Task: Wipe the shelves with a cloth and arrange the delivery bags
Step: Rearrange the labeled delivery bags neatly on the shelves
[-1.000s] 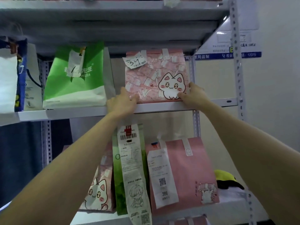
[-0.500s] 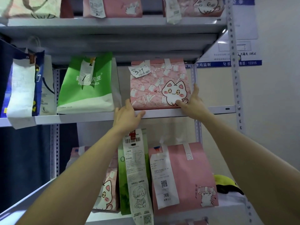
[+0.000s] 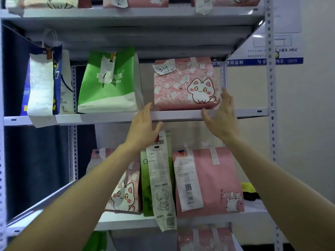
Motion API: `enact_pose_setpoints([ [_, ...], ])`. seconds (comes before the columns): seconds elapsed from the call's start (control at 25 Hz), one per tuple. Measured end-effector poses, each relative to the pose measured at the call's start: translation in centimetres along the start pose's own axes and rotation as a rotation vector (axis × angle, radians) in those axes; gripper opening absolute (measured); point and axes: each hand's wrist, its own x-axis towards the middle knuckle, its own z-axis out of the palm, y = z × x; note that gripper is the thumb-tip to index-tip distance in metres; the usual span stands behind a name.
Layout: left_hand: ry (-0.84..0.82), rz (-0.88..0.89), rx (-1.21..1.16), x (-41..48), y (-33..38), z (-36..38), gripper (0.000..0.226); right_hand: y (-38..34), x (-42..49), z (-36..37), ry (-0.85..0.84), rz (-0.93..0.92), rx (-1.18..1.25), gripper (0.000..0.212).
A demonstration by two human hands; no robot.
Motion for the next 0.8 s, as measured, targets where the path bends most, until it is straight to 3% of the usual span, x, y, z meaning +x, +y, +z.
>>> enact_pose_setpoints([
  [0.08,0.103,0.055,-0.038,-3.6,-1.3,-0.2,0.069,-2.4,-4.1,1.0,0.194,-0.134,0.081,0.069],
  [0.12,0.134,0.063,-0.042,-5.8,-2.5,-0.3,0.063,-3.8,-6.3,2.1,0.204,-0.183,0.123,0.056],
  [0.28,0.178,-0.119,-0.055,-13.4,-9.5,-1.2,0.045,-9.0,-15.5,7.8,-0.15,-0.177,0.268,0.029],
  [0.4,0.166,-0.353,-0.044,-17.6,-15.6,-2.9,0.049,-11.8,-22.0,12.6,-0.432,-0.098,0.246,0.024],
  [0.56,-0.007,-0.583,-0.118,-20.7,-21.2,-3.3,0.079,-12.8,-28.4,16.8,-0.644,0.134,0.134,0.052],
  [0.68,-0.129,-0.741,-0.254,-22.2,-23.9,-2.2,0.118,-13.3,-32.0,18.6,-0.681,0.261,0.052,0.09],
  [0.8,-0.225,-0.816,-0.36,-23.0,-25.7,-1.0,0.143,-13.5,-33.1,19.8,-0.636,0.383,0.087,0.103],
])
